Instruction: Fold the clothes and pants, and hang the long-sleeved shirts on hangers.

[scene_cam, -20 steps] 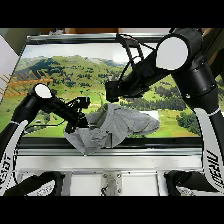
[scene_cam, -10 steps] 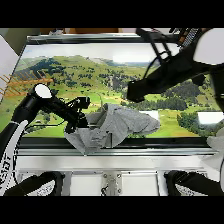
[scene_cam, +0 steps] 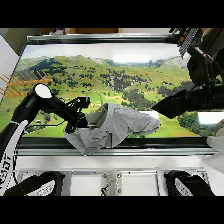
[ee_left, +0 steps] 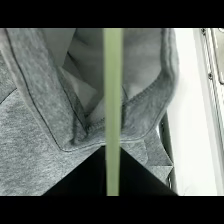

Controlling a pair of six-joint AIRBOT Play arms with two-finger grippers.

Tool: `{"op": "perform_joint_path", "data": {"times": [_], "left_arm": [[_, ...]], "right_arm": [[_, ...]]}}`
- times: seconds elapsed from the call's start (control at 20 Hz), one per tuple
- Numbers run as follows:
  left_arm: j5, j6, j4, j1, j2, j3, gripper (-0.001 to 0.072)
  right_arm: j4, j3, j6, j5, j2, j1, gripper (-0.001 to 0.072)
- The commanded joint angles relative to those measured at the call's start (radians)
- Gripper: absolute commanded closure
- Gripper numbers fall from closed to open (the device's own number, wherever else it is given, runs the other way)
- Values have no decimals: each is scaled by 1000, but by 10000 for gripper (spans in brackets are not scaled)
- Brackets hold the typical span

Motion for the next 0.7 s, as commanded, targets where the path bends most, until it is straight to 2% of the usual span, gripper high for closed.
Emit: {"op": "perform_joint_path", "data": {"times": [0.0,0.1,0.4,0.45,0.5,0.6,0.65], "left_arm": [[-5,-18,0,0,0,0,696],[-5,-18,0,0,0,0,696],[-5,-18,0,0,0,0,697],[-6,-18,0,0,0,0,697],[-7,-19,0,0,0,0,696],[-18,-21,0,0,0,0,696],[-26,-21,1,0,0,0,697]], "right_arm": [[325,-247,-254,-96,94,-180,66],[397,-289,-270,-94,92,-243,66],[427,-291,-272,-92,91,-261,66],[436,-291,-328,-95,91,-261,66],[462,-291,-438,-80,91,-259,66],[534,-291,-738,-20,91,-257,65],[557,-291,-810,-3,89,-259,65]]}}
